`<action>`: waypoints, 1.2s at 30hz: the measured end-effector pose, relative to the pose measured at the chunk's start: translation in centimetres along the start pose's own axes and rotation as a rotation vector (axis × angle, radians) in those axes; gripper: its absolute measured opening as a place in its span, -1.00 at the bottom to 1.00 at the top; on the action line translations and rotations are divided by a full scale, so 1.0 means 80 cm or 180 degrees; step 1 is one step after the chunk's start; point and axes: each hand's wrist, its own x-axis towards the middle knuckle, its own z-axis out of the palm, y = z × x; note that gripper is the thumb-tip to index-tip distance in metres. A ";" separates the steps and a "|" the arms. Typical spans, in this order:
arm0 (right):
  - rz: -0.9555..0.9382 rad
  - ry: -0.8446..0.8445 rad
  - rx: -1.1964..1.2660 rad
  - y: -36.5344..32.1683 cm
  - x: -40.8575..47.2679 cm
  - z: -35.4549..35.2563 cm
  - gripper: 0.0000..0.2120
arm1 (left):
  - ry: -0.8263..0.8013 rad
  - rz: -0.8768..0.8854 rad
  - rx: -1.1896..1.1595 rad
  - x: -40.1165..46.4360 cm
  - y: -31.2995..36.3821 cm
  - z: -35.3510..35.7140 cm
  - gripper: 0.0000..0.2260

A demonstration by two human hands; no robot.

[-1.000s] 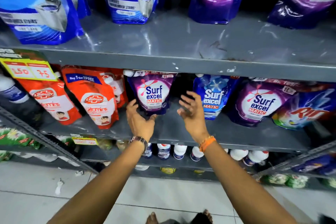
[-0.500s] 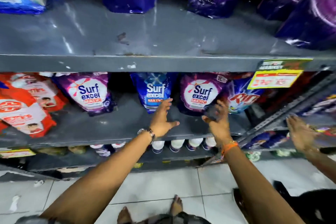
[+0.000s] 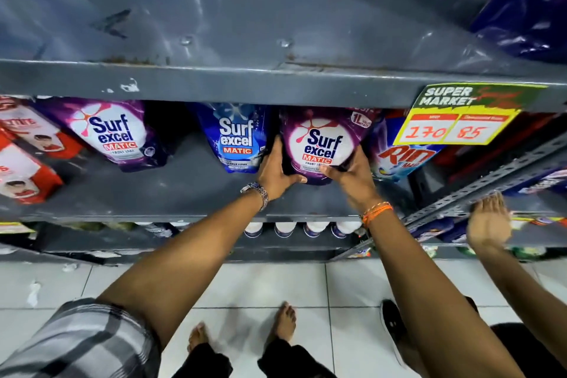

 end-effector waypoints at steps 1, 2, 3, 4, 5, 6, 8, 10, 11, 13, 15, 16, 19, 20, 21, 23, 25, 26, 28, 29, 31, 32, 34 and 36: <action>-0.0009 0.0023 -0.0001 0.001 -0.007 0.002 -0.26 | -0.0020 0.0020 -0.0028 -0.006 -0.003 -0.001 0.05; -0.0008 0.0063 -0.0027 0.001 -0.015 0.006 -0.29 | -0.0036 0.0039 -0.0045 -0.014 -0.006 -0.003 0.05; 0.0013 0.0117 -0.0054 0.003 -0.024 0.010 -0.31 | -0.0046 0.0024 -0.0064 -0.022 -0.011 -0.005 0.06; 0.0028 0.0170 -0.0059 0.006 -0.034 0.015 -0.33 | -0.0045 0.0003 -0.0087 -0.032 -0.016 -0.008 0.06; 0.0034 0.0202 -0.0079 0.008 -0.045 0.022 -0.34 | -0.0051 -0.0005 -0.0129 -0.043 -0.023 -0.013 0.06; 0.0027 0.0217 -0.0090 0.010 -0.057 0.032 -0.36 | -0.0061 0.0010 -0.0168 -0.055 -0.030 -0.020 0.07; 0.0074 0.0246 -0.0056 0.015 -0.075 0.052 -0.37 | -0.0062 0.0043 -0.0132 -0.081 -0.042 -0.039 0.07; 0.0120 0.0173 -0.0015 0.014 -0.093 0.082 -0.40 | 0.0042 0.0077 -0.0047 -0.108 -0.055 -0.069 0.04; 0.0113 0.0073 -0.0005 0.013 -0.100 0.099 -0.42 | 0.0143 0.0107 -0.0074 -0.120 -0.063 -0.086 0.02; 0.0082 -0.0199 0.0041 0.009 -0.108 0.136 -0.42 | 0.0333 0.0160 -0.0151 -0.140 -0.078 -0.122 -0.03; 0.0027 -0.0477 -0.0011 0.004 -0.110 0.183 -0.38 | 0.0511 0.0145 -0.0180 -0.158 -0.096 -0.165 -0.07; -0.0009 -0.0595 -0.0046 0.002 -0.110 0.207 -0.37 | 0.0580 0.0121 -0.0225 -0.165 -0.106 -0.187 -0.07; -0.0104 -0.0868 -0.0149 -0.006 -0.104 0.280 -0.34 | 0.0746 0.0037 -0.0371 -0.180 -0.135 -0.253 -0.02; -0.0142 -0.0952 -0.0152 -0.010 -0.103 0.305 -0.34 | 0.0810 0.0017 -0.0387 -0.183 -0.144 -0.275 0.01; -0.0178 -0.1033 -0.0138 -0.014 -0.102 0.328 -0.35 | 0.0868 0.0012 -0.0395 -0.185 -0.155 -0.295 0.03; -0.0216 -0.1137 -0.0149 -0.024 -0.097 0.367 -0.36 | 0.0956 0.0016 -0.0394 -0.183 -0.174 -0.327 0.03; -0.0244 -0.1140 -0.0192 -0.032 -0.093 0.398 -0.34 | 0.0941 -0.0035 -0.0328 -0.176 -0.198 -0.351 0.04; -0.0277 -0.1119 -0.0168 -0.033 -0.091 0.411 -0.33 | 0.0919 -0.0114 -0.0250 -0.172 -0.208 -0.361 0.09; -0.0323 -0.1080 -0.0132 -0.032 -0.088 0.429 -0.31 | 0.0872 -0.0264 -0.0092 -0.162 -0.224 -0.375 0.18; -0.0312 -0.1069 -0.0121 -0.032 -0.087 0.434 -0.31 | 0.0841 -0.0289 -0.0058 -0.159 -0.227 -0.379 0.19; -0.0240 -0.1033 -0.0094 -0.034 -0.087 0.440 -0.31 | 0.0805 -0.0299 0.0006 -0.155 -0.230 -0.383 0.16; -0.0202 -0.1014 -0.0070 -0.035 -0.087 0.442 -0.31 | 0.0793 -0.0297 0.0042 -0.156 -0.228 -0.384 0.14; -0.0175 -0.1005 -0.0056 -0.036 -0.088 0.441 -0.29 | 0.0794 -0.0315 0.0172 -0.159 -0.221 -0.385 0.11; -0.0181 -0.0985 -0.0073 -0.040 -0.090 0.436 -0.26 | 0.0884 -0.0288 0.0204 -0.166 -0.213 -0.381 0.04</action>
